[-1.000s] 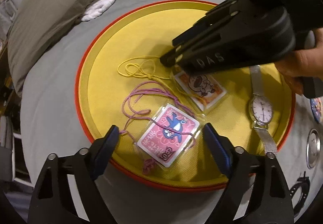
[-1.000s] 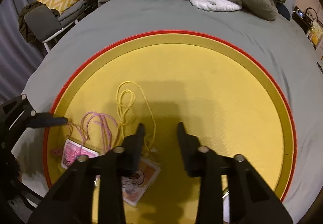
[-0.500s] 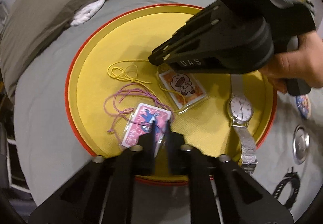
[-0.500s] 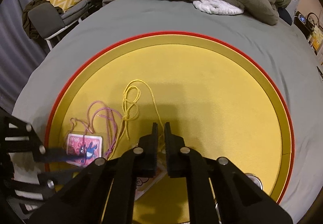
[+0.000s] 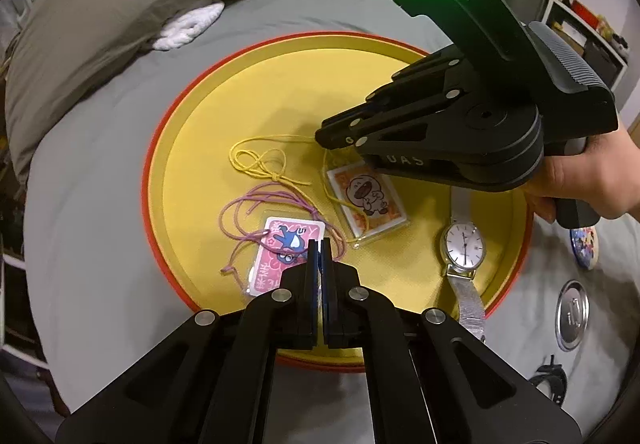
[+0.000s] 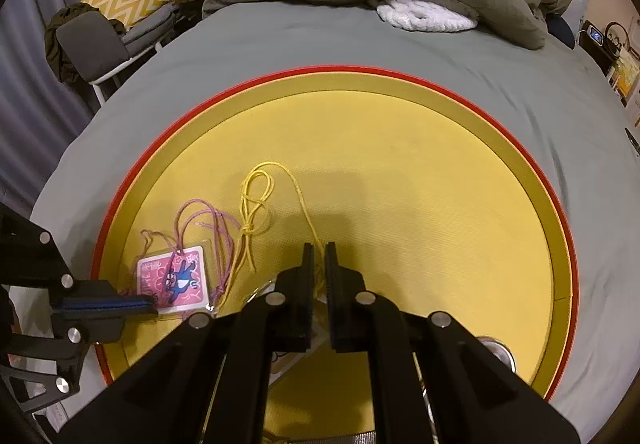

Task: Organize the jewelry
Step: 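Grasp the pink card pendant with the left tool while the right tool reaches the orange card, then lift the pink pendant with the left tool while the right tool lifts the orange pendant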

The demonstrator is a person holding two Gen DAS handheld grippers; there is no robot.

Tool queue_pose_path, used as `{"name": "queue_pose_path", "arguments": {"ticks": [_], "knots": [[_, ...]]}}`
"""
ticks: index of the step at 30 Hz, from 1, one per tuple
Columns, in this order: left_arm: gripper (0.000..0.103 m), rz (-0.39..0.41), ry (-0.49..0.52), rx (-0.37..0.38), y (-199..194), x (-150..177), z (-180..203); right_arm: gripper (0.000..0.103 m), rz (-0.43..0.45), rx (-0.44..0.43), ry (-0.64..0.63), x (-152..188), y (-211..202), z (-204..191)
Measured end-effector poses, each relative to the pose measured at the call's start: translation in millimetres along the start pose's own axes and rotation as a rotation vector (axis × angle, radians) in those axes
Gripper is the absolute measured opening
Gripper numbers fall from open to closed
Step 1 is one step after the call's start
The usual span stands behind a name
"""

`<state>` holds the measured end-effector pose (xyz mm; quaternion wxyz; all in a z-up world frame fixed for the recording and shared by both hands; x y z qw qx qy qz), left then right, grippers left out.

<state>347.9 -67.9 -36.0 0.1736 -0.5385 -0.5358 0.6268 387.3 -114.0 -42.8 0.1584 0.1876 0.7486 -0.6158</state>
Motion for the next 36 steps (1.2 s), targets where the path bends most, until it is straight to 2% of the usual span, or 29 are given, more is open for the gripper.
{"name": "queue_pose_path", "arguments": {"ticks": [10,21,25,28,29,30,31,32,36], "knots": [[0.001,0.040,-0.026,-0.049,-35.4,-9.9,-6.8,0.007,0.028,-0.004,0.000,-2.5,-23.5,-2.4],[0.001,0.090,-0.009,-0.097,-99.3,-42.3,-7.6,0.007,0.094,-0.017,-0.017,-19.3,-84.5,-15.5],[0.001,0.095,-0.001,-0.114,-112.0,-45.1,-7.5,0.006,0.063,-0.015,-0.011,-14.7,-77.0,-14.7],[0.001,0.090,-0.005,-0.109,-109.4,-42.2,-8.9,0.007,0.014,0.004,0.002,-6.9,-56.6,-11.2],[0.001,0.086,-0.006,-0.106,-105.1,-39.5,-9.8,0.010,-0.003,0.019,0.002,-3.4,-47.0,-10.1],[0.001,0.084,-0.007,-0.104,-102.5,-39.2,-11.9,0.022,-0.014,0.024,0.002,-0.4,-41.2,-10.0],[0.001,0.083,-0.009,-0.098,-98.7,-36.9,-12.3,0.041,-0.027,0.032,0.002,3.0,-31.8,-9.7],[0.001,0.082,-0.013,-0.095,-93.6,-33.9,-13.8,0.048,-0.031,0.041,0.001,4.4,-25.1,-9.6],[0.001,0.070,-0.021,-0.084,-77.5,-22.3,-17.6,0.051,-0.024,0.054,0.008,5.4,-6.8,-8.4]]}}
Point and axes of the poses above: each gripper's, at about its wrist camera, not at the fingertips, and y roughly the way its jaws point, z to its right, x to its underside, the point moved 8 cm from there along y, roughly the way its jaws point, and after that the axes turned 15 degrees about y, right-handed, at the moved point
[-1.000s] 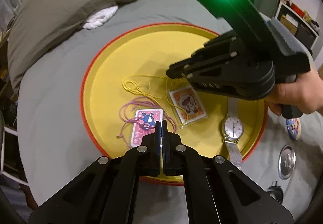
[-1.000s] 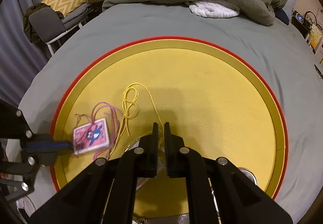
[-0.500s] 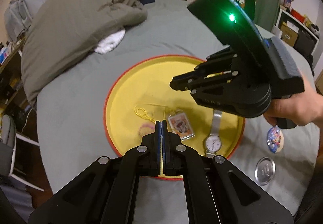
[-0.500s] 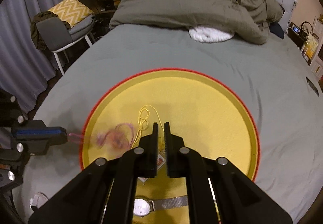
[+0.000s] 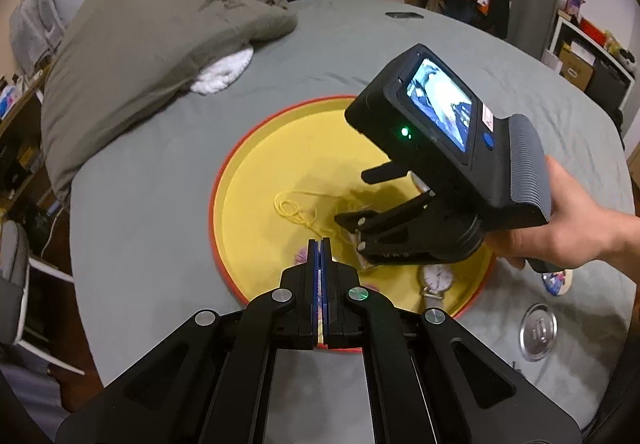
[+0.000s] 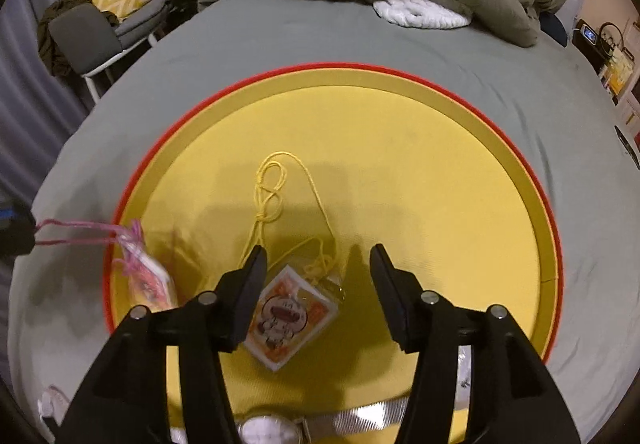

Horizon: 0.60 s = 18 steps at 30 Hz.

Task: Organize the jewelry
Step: 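Lift the pink pendant with the left tool while the right tool lifts the orange pendant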

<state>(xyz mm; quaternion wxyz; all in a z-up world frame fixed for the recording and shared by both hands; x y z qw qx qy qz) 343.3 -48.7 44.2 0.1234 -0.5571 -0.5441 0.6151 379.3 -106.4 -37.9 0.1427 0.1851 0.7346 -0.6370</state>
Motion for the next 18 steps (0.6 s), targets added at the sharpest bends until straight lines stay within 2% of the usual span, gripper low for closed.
{"name": "queue_pose_path", "arguments": {"ticks": [3,5,7,8,18], "knots": [[0.001,-0.008,-0.005,0.010,9.8,8.6,-0.5,0.050,-0.005,0.007,0.007,0.9,9.7,0.4],[0.001,-0.009,-0.006,0.013,12.4,12.0,-0.2,0.034,-0.003,0.001,0.005,2.3,13.0,0.5],[0.001,-0.008,-0.008,0.015,13.3,14.3,-0.7,0.008,0.005,-0.010,0.014,2.4,12.4,1.2],[0.001,-0.008,-0.009,0.014,13.5,15.2,-0.7,0.003,0.004,-0.017,0.016,2.6,12.3,1.4],[0.001,0.003,-0.005,0.004,0.1,12.3,-1.2,0.003,0.064,-0.019,0.018,-5.6,-13.4,0.4]]}}
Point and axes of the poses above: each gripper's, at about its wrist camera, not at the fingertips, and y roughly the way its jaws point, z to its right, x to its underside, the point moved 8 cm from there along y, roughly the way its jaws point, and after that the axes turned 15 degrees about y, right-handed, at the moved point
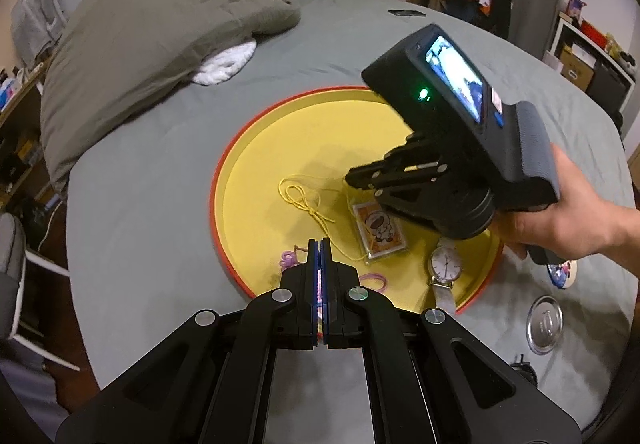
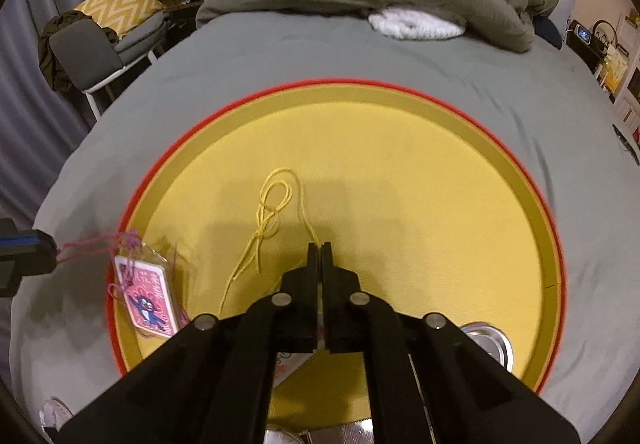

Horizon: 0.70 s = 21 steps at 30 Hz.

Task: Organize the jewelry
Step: 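Lift the pink pendant with the left tool while the right tool lifts the orange pendant, then carry both held pendants out of the tray over the bed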

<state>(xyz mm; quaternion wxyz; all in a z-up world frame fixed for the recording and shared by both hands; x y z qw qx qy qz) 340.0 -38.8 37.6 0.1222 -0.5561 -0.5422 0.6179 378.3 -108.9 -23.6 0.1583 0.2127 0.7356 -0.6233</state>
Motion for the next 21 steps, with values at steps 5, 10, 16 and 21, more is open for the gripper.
{"name": "queue_pose_path", "arguments": {"ticks": [5,10,16,21], "knots": [[0.001,0.020,0.014,-0.024,-26.7,-12.5,3.7,0.003,0.037,0.005,-0.006,-10.0,-29.7,-0.7],[0.001,0.056,0.026,-0.054,-67.1,-31.4,5.8,0.003,0.091,0.003,-0.023,-22.9,-76.8,-7.6],[0.001,0.087,0.048,-0.090,-113.8,-51.5,15.4,0.003,0.148,0.001,-0.038,-29.7,-131.2,-11.5],[0.001,0.101,0.066,-0.120,-153.0,-61.1,25.4,0.003,0.185,-0.006,-0.053,-31.5,-171.0,-19.4]]}}
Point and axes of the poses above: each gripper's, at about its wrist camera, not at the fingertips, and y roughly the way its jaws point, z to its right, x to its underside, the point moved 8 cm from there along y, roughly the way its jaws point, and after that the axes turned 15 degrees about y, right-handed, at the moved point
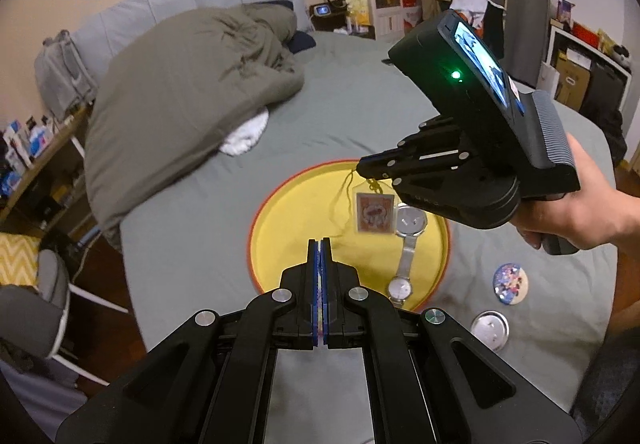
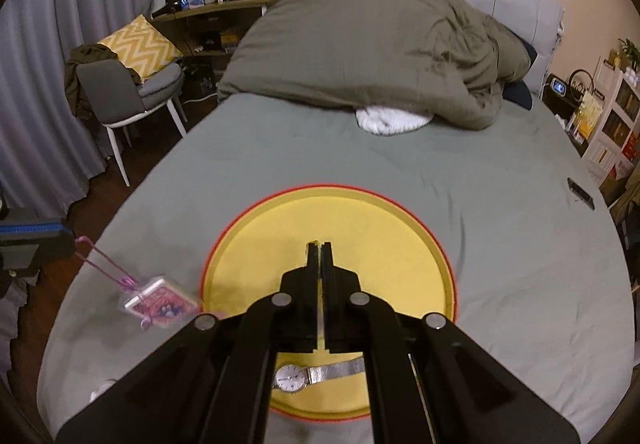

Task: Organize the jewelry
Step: 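Carry both held pendants out of the tray over the bed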

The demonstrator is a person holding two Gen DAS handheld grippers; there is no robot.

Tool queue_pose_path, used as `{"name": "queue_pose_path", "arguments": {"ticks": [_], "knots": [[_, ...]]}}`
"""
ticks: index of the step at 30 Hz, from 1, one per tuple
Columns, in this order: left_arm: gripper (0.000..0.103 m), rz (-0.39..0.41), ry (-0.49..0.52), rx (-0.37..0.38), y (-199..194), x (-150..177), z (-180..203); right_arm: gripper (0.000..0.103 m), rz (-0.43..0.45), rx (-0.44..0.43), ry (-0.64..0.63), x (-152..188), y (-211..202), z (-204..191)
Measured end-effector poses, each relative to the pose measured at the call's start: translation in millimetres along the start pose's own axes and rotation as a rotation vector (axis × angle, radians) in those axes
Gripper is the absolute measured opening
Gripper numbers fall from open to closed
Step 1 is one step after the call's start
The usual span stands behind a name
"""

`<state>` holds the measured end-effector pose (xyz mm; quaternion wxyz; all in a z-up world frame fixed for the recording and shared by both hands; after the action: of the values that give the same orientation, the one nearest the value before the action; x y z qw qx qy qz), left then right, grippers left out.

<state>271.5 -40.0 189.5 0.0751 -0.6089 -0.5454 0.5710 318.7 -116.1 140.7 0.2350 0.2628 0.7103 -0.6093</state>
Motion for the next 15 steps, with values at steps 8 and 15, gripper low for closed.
{"name": "queue_pose_path", "arguments": {"ticks": [8,15], "knots": [[0.001,0.030,0.023,-0.052,-74.6,-16.2,10.9,0.003,0.070,-0.023,-0.023,-9.8,-76.9,-17.9],[0.001,0.045,0.046,-0.091,-136.2,-20.3,30.2,0.003,0.121,-0.052,-0.052,-4.6,-143.5,-37.4]]}}
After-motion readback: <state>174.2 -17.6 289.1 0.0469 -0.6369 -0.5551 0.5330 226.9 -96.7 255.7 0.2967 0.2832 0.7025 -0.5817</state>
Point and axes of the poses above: each gripper's, at about its wrist camera, not at the fingertips, and y roughly the way its jaws point, z to its right, x to its underside, the point moved 8 cm from there along y, roughly the way its jaws point, and after that the axes turned 15 degrees about y, right-handed, at the moved point
